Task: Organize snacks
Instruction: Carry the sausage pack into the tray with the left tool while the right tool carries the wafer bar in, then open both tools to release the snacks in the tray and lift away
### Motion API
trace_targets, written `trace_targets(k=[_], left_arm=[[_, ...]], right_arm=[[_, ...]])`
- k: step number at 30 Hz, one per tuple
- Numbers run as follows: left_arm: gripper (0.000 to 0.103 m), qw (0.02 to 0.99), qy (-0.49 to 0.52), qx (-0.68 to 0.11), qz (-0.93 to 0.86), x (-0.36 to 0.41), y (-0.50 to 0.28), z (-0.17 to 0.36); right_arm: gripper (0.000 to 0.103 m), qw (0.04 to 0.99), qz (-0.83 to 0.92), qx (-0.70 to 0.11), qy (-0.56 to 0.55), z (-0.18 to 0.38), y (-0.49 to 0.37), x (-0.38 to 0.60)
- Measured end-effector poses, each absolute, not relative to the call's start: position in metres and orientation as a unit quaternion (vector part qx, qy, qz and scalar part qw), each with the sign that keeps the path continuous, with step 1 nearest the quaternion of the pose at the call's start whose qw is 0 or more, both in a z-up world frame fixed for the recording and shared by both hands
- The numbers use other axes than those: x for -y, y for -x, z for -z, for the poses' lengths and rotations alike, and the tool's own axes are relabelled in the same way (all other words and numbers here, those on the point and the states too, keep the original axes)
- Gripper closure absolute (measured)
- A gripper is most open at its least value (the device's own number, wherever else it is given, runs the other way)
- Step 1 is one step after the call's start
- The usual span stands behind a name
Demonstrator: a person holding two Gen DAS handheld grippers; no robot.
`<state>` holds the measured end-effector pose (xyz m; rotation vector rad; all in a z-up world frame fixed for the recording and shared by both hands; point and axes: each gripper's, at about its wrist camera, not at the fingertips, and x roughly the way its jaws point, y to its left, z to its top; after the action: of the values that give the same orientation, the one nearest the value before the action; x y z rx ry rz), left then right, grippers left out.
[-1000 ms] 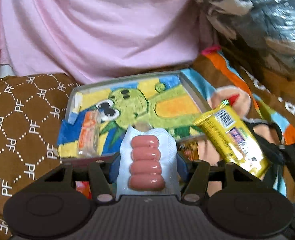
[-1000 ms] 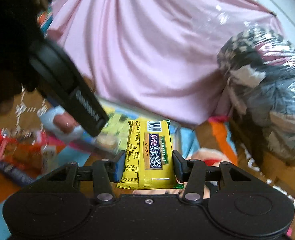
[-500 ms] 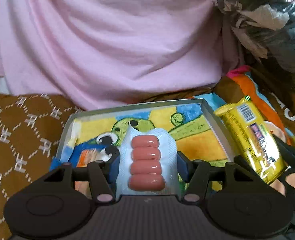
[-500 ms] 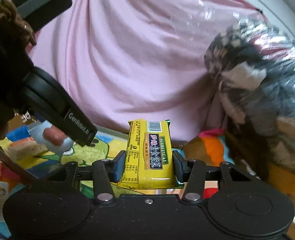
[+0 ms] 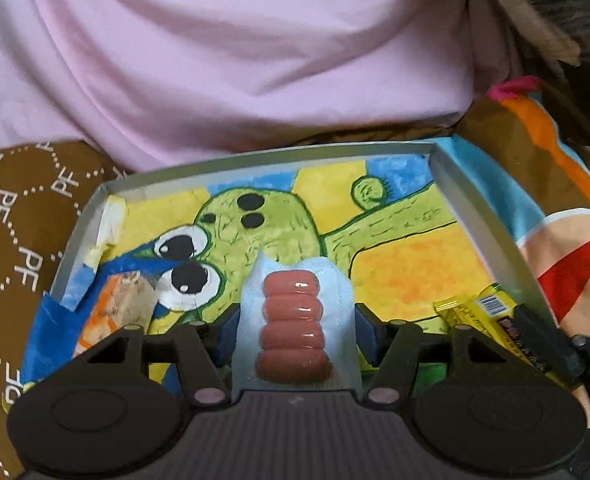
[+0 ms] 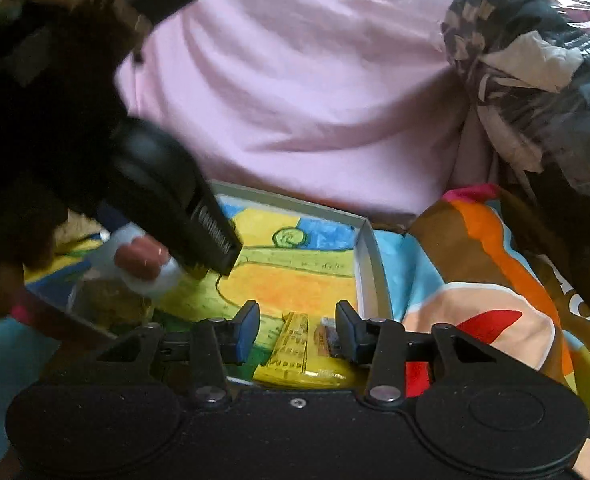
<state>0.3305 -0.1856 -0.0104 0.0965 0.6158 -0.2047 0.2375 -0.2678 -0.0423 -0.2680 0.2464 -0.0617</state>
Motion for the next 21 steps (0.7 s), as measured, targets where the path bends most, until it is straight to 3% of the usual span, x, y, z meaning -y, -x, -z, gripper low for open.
trace_targets(k=[4,10,21], left_arm=[[0.035,0.945,-0.031,-0.31,0.098,0.179,-0.332,0.008],[0.018,0.952,-0.015,-0.291,0.095,0.165,-0.319,-0.015],[0.0,0.97,0.003,-0.229,0.079,0.124,-0.269,-0.069]], right_arm=[[0.042,0.985,0.031,-0.115,0.125,0.038,-0.235,0.268],[0.024,0.987,0.036,-0.106,0.116,0.026,-0.229,0.268],[0.003,0.993,0.042,-0.066,0.088,-0.026,-0.193,0.258]])
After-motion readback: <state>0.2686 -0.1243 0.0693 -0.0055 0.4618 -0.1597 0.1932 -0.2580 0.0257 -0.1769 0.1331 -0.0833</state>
